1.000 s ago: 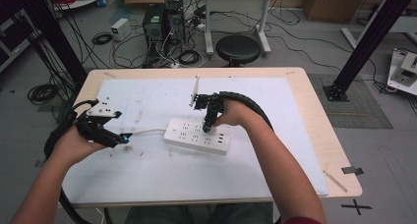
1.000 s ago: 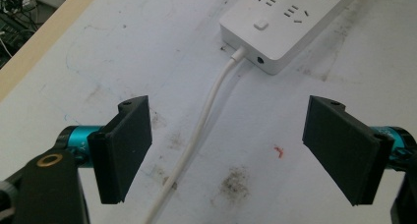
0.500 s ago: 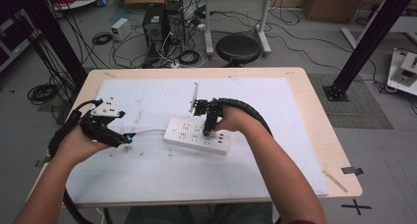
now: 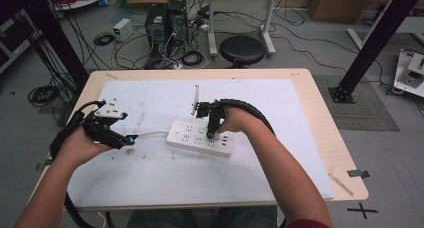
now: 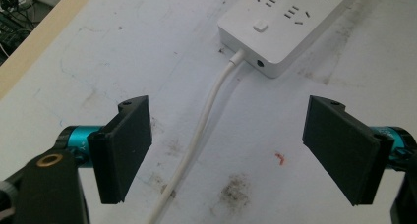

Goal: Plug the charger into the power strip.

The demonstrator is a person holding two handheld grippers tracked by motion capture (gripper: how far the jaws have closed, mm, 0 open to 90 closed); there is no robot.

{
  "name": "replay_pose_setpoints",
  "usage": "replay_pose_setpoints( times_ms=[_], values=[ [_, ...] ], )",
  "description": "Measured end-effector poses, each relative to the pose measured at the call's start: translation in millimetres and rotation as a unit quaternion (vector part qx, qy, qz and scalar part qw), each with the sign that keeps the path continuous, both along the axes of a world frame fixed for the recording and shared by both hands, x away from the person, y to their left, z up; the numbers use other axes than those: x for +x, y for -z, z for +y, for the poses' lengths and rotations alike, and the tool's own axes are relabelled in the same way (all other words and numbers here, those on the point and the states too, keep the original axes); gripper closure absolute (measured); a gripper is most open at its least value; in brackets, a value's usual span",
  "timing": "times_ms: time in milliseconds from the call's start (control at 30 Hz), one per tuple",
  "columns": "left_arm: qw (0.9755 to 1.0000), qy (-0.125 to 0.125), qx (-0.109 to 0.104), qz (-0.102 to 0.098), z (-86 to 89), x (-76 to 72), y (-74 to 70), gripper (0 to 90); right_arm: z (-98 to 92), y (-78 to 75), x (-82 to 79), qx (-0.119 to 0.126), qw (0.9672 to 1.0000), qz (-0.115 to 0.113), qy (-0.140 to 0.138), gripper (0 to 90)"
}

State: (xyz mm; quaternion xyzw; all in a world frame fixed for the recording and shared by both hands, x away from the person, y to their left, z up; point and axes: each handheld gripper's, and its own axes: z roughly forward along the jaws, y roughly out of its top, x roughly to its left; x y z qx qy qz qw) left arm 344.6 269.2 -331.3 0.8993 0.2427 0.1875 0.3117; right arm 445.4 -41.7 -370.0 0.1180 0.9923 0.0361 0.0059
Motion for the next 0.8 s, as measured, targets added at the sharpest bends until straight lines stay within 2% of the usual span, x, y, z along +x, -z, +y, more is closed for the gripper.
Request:
replay_pose_setpoints(
  times_ms=[33,233,400,467,500,533,600,667,733,767,800],
  values=[
    [1.0000,0.000,0.000,0.000,0.0,0.0,0.0,18.8,-1.3,0.3,1.0,0.004,1.0000,-0.001,-0.007,64.0],
    [1.0000,0.000,-0.007,-0.001,-0.4,-1.8,0.7,18.7,0.2,0.0,-2.1,-0.005,1.0000,-0.008,-0.002,63.8],
    [1.0000,0.003,-0.009,-0.003,1.8,-3.9,-0.8,18.8,-1.7,-1.0,0.5,0.005,1.0000,0.000,0.006,62.8],
    [0.9999,0.003,-0.010,-0.003,2.7,-3.6,-1.5,18.8,-4.5,-2.9,0.2,0.022,0.9997,-0.001,0.011,53.1],
    [0.9999,0.003,-0.010,-0.003,2.7,-3.6,-1.5,18.8,-4.5,-2.9,0.2,0.022,0.9997,-0.001,0.011,53.1],
    [1.0000,0.005,-0.005,-0.001,2.6,-2.0,-3.0,18.8,-10.0,-11.6,-0.1,0.048,0.9985,-0.006,0.026,44.9],
    [1.0000,0.005,-0.006,-0.003,0.9,-0.3,-4.2,18.8,-14.6,-17.1,-1.7,0.064,0.9974,0.002,0.033,43.1],
    [1.0000,0.007,-0.002,-0.003,-0.8,1.7,-5.5,18.8,-20.5,-20.7,-4.6,0.078,0.9962,-0.007,0.038,37.3],
    [1.0000,0.009,-0.002,-0.002,-3.5,3.7,-6.2,18.8,-27.9,-23.8,-7.4,0.107,0.9933,-0.005,0.044,29.5],
    [0.9999,0.010,-0.002,-0.002,-4.6,4.4,-6.7,18.7,-32.9,-26.1,-9.1,0.127,0.9905,-0.005,0.053,28.7],
    [0.9999,0.011,-0.001,-0.002,-6.5,5.5,-7.3,18.8,-35.9,-27.2,-10.0,0.136,0.9893,-0.001,0.052,28.5]
  ],
)
